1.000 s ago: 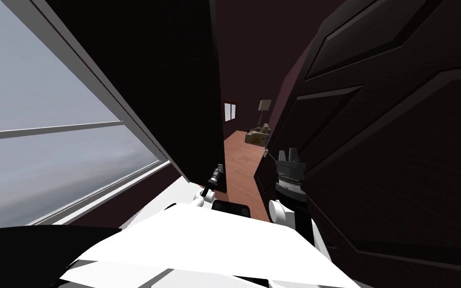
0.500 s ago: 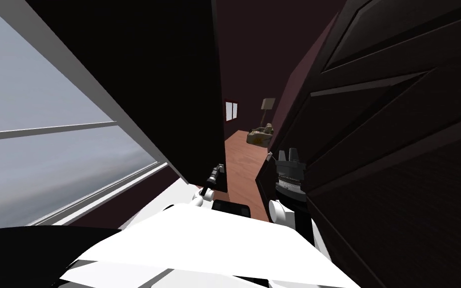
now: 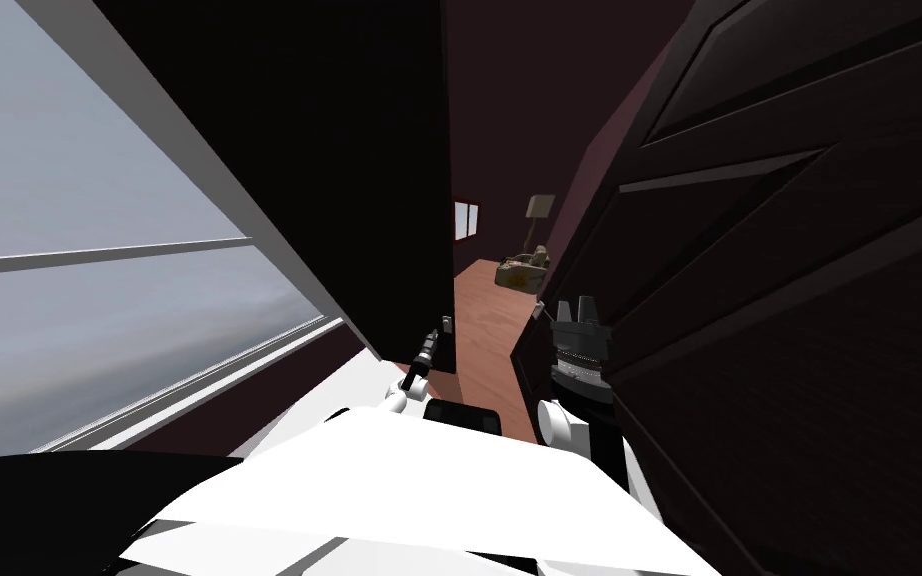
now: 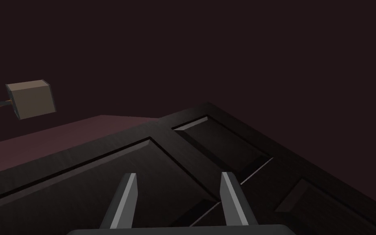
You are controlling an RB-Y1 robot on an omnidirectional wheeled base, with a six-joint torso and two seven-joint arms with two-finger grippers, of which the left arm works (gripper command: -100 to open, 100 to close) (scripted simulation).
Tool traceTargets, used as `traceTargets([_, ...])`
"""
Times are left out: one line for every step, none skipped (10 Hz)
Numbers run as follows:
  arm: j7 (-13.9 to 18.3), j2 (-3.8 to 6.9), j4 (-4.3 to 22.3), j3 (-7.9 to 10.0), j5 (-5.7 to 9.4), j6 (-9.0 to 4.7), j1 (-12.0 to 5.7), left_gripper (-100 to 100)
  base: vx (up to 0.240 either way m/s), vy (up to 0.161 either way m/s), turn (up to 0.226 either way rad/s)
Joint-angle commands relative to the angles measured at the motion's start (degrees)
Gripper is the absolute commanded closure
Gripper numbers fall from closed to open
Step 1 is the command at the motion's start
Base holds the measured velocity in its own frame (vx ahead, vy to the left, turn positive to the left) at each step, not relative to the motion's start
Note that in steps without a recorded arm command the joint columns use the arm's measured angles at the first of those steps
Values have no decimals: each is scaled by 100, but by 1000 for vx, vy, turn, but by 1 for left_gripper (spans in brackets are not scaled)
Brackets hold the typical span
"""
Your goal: Push the door open
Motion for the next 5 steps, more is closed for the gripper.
traceTargets([20, -43, 24, -5, 7, 3, -16, -100, -217, -33, 31])
traceTargets([31, -90, 10, -10, 13, 24, -16, -100, -223, -43, 38])
traceTargets([41, -136, -1, -14, 17, 41, -15, -100, -243, -65, 37])
traceTargets([31, -106, -14, -11, 14, 40, -9, -100, -111, -31, 8])
traceTargets([28, -83, -4, -1, 22, 18, 0, -100, 96, -12, -33])
